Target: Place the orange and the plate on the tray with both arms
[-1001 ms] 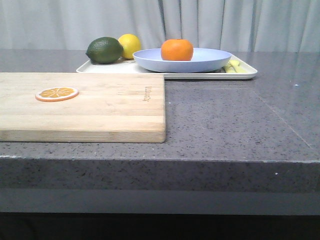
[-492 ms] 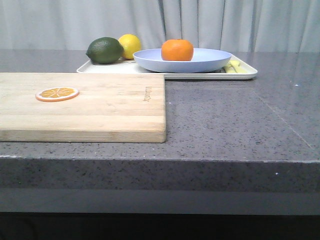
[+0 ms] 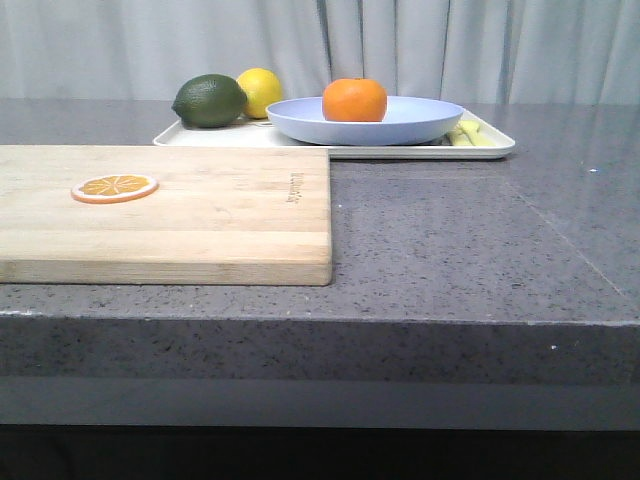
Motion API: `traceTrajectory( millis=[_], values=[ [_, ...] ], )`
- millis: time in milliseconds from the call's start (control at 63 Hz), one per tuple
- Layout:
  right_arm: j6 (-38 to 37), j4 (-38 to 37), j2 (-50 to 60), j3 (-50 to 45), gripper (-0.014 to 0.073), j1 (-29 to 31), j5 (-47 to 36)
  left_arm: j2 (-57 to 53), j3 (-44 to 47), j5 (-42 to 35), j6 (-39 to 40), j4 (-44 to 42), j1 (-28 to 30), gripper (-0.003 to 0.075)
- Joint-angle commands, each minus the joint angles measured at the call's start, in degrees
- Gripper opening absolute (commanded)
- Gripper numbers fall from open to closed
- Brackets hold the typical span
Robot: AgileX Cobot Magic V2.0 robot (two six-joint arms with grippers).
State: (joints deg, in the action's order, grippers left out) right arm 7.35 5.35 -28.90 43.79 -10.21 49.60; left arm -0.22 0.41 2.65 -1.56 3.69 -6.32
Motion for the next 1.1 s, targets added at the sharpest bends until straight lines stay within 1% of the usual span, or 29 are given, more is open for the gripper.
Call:
traceTrajectory(
  millis=[0,111,206,397,540,667,683,731,1080],
  values=[
    [0.69,0.31,0.16,0.93,-0.0066,0.07,-4.62,-1.14,1.58,-4.56,0.06,0.59,0.0,-0.002],
    [0.69,-1.65,3.15,-2.05,-0.0066,1.4,-7.82,-1.14,1.58,-4.56,0.06,0.59,0.0,-0.002],
    [0.69,-1.78,7.45,-7.96,-0.0066,3.62,-16.48,-1.14,1.58,-4.56,0.06,0.59,0.0,-0.002],
    [0.69,-1.55,17.56,-24.33,-0.0065,6.44,-35.23,-1.14,1.58,-4.56,0.06,0.59,0.0,-0.002],
    [0.69,1.24,25.85,-36.19,-0.0065,8.27,-44.78,-1.14,1.58,-4.56,0.06,0.59,0.0,-0.002],
    [0.69,1.29,30.68,-43.63,-0.0065,8.83,-51.78,-1.14,1.58,-4.56,0.06,0.59,0.0,-0.002],
    [0.69,1.35,30.68,-44.26,-0.0065,8.84,-52.3,-1.14,1.58,-4.56,0.06,0.59,0.0,-0.002],
    [0.69,1.35,30.35,-43.61,-0.0065,8.84,-50.22,-1.14,1.58,-4.56,0.06,0.59,0.0,-0.002],
    [0.69,1.35,30.54,-43.73,-0.0065,8.84,-50.48,-1.03,1.58,-4.56,0.06,0.59,0.0,-0.002]
  ],
)
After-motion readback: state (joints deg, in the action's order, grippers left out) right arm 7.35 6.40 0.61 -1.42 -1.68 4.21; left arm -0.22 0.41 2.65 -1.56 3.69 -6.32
